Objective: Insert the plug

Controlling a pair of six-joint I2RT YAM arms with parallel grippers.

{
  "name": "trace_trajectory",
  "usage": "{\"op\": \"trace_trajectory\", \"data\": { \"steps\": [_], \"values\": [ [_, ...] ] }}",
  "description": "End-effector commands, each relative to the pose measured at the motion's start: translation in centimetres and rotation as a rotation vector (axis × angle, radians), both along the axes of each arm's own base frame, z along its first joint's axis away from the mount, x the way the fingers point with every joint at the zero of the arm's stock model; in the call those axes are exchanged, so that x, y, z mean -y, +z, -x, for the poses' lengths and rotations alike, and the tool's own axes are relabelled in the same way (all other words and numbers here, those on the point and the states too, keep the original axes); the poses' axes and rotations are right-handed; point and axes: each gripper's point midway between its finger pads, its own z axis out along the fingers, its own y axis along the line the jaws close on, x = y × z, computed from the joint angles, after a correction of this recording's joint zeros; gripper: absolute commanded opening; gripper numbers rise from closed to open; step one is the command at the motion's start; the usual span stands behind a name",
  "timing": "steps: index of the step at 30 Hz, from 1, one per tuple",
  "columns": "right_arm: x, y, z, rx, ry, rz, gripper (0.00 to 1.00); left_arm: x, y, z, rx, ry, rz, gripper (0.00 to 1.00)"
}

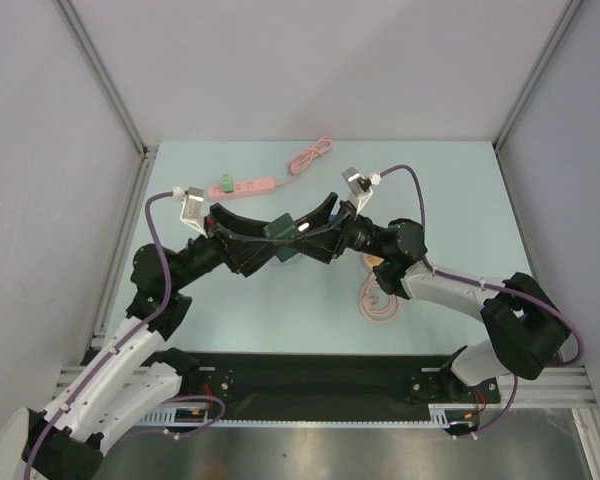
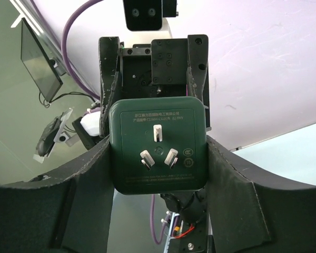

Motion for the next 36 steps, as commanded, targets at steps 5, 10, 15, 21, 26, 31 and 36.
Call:
{"op": "trace_trajectory", "data": {
  "steps": [5, 10, 15, 21, 26, 31, 36],
  "values": [
    [1.8, 6.3, 3.2, 0.214, 0.000, -0.252, 0.00, 0.0, 2.1, 1.6, 0.078, -0.065, 0.084, 0.47],
    [1.5, 6.3, 2.7, 0.174, 0.010, -0.253, 0.12, 0.1, 2.2, 0.5, 0.028, -0.041, 0.095, 0.00],
    [2.7, 5.2, 1.0, 0.127, -0.033, -0.229, 1.00, -1.1, 2.3, -1.8, 0.013, 0.135, -0.074, 0.00],
    [4.7, 1.3, -1.9, 0.025, -0.135, -0.108, 1.00, -4.8, 1.7, -5.4, -0.072, 0.406, -0.286, 0.00],
    [4.8, -2.6, -5.1, -0.198, -0.198, 0.106, 1.00, -9.0, -3.1, -10.4, -0.250, 0.639, -0.621, 0.00],
    [5.5, -4.6, -6.9, -0.172, -0.378, 0.347, 1.00, -14.0, -6.5, -16.1, -0.398, 0.752, -0.827, 0.00],
    [7.0, -6.1, -6.2, -0.170, -0.443, 0.448, 1.00, -19.4, -8.7, -21.8, -0.520, 0.841, -0.909, 0.00]
  ]
}}
